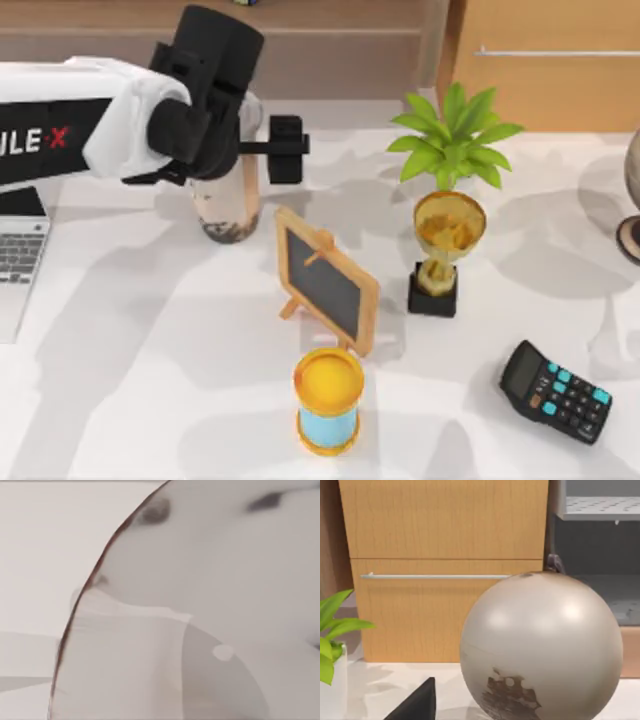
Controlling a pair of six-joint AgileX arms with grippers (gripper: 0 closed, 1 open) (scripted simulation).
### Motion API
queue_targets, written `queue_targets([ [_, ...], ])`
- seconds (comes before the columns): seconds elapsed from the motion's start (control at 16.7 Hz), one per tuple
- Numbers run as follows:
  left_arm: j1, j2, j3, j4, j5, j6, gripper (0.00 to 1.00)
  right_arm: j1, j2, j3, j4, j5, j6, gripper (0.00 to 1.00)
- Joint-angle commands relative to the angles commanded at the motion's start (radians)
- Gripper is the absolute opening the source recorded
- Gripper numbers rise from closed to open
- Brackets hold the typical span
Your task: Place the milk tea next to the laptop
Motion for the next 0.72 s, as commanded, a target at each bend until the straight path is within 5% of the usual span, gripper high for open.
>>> queue_targets([
  [0.66,0.0,0.0,0.0,0.0,0.0,0.0,0.02,0.0,0.0,0.0,0.0,0.0,0.0,1.0],
  [0.72,0.0,0.0,0.0,0.0,0.0,0.0,0.0,0.0,0.0,0.0,0.0,0.0,0.0,1.0],
])
